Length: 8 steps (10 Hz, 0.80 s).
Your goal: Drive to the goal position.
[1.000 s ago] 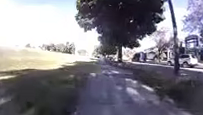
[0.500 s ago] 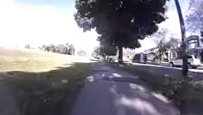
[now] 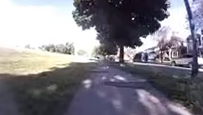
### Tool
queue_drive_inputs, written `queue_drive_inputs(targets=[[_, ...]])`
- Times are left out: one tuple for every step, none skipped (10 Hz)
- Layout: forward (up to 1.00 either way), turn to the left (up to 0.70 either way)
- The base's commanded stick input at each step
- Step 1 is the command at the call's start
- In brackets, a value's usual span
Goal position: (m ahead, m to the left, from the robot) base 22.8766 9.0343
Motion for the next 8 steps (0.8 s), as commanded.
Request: queue_drive_inputs(targets=[[1.0, 0.0], [1.0, 0.0], [1.0, 0.0], [1.0, 0.0], [1.0, 0.0], [1.0, 0.0], [1.0, 0.0], [1.0, 0.0]])
